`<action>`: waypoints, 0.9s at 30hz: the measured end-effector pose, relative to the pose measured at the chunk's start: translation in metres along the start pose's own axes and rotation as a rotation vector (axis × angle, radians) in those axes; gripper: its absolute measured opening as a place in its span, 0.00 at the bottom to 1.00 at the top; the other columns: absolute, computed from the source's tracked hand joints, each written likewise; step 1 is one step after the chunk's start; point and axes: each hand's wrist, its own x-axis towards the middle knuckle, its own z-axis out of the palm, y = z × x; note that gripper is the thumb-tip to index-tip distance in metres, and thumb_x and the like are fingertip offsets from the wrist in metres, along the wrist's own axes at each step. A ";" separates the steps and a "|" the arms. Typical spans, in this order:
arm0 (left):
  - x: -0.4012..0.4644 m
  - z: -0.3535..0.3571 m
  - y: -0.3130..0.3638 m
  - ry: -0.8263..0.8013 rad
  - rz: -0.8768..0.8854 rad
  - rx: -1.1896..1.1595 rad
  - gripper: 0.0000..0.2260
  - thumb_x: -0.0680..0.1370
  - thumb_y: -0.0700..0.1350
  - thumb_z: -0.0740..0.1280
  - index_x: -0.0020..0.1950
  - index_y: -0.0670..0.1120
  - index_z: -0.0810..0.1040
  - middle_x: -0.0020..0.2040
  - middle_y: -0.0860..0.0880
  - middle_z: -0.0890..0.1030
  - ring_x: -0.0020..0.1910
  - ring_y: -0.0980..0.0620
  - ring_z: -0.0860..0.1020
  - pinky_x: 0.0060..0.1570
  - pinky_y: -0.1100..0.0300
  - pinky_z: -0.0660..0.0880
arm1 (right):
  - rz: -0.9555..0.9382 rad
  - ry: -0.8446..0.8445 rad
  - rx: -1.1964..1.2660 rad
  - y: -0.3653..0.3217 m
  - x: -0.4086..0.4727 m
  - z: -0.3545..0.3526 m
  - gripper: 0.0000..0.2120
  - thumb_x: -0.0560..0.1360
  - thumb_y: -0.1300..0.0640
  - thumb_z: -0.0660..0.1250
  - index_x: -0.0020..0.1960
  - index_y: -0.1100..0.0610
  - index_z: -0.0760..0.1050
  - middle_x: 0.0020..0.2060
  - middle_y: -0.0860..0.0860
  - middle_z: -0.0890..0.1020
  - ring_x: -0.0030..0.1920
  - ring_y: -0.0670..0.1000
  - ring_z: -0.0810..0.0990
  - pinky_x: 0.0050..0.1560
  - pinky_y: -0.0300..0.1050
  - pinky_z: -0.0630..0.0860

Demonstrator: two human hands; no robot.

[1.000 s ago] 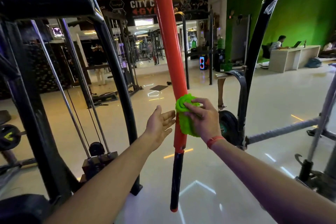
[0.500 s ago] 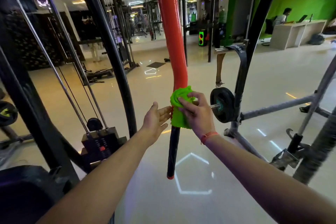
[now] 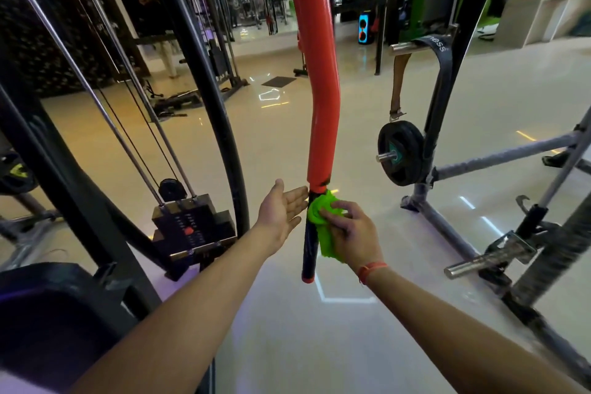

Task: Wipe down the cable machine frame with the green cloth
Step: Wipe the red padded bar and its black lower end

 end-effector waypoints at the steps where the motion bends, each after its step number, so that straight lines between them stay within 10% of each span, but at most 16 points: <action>1: 0.001 -0.003 -0.004 0.000 -0.005 -0.001 0.32 0.85 0.61 0.44 0.73 0.42 0.74 0.72 0.45 0.76 0.73 0.49 0.71 0.76 0.49 0.59 | 0.000 0.057 0.022 -0.004 0.004 -0.001 0.18 0.75 0.65 0.72 0.60 0.48 0.84 0.62 0.51 0.78 0.52 0.55 0.81 0.56 0.52 0.81; 8: -0.001 -0.016 -0.021 0.021 -0.058 0.010 0.32 0.85 0.61 0.44 0.72 0.41 0.73 0.72 0.43 0.75 0.73 0.46 0.72 0.75 0.49 0.61 | 0.029 0.036 0.039 -0.010 -0.003 0.018 0.18 0.76 0.47 0.72 0.63 0.52 0.82 0.61 0.50 0.77 0.56 0.56 0.81 0.61 0.42 0.77; 11: -0.003 -0.018 -0.024 0.012 -0.064 0.034 0.32 0.85 0.61 0.43 0.72 0.41 0.74 0.72 0.43 0.75 0.73 0.46 0.71 0.77 0.48 0.58 | 0.084 0.061 0.060 -0.017 -0.004 0.018 0.13 0.75 0.61 0.74 0.60 0.54 0.84 0.58 0.51 0.76 0.54 0.50 0.79 0.57 0.26 0.70; 19: -0.001 -0.016 -0.026 0.010 -0.062 0.027 0.32 0.85 0.61 0.44 0.73 0.41 0.72 0.73 0.43 0.73 0.75 0.45 0.69 0.77 0.48 0.59 | 0.139 0.048 0.091 -0.033 -0.004 0.012 0.16 0.76 0.62 0.73 0.63 0.52 0.82 0.52 0.47 0.73 0.53 0.47 0.74 0.58 0.44 0.78; 23: 0.006 -0.015 -0.026 -0.010 -0.079 -0.008 0.32 0.85 0.61 0.44 0.71 0.39 0.75 0.67 0.42 0.79 0.71 0.44 0.74 0.76 0.47 0.63 | 0.148 0.254 0.168 -0.036 0.018 0.006 0.13 0.76 0.62 0.74 0.60 0.53 0.84 0.52 0.51 0.77 0.54 0.47 0.78 0.58 0.34 0.74; 27: 0.005 -0.013 -0.031 -0.024 -0.089 0.015 0.32 0.85 0.61 0.44 0.72 0.40 0.74 0.69 0.45 0.77 0.68 0.45 0.75 0.71 0.51 0.66 | 0.285 0.030 0.142 -0.026 -0.010 0.016 0.14 0.75 0.66 0.72 0.58 0.55 0.85 0.52 0.49 0.74 0.54 0.51 0.77 0.57 0.25 0.70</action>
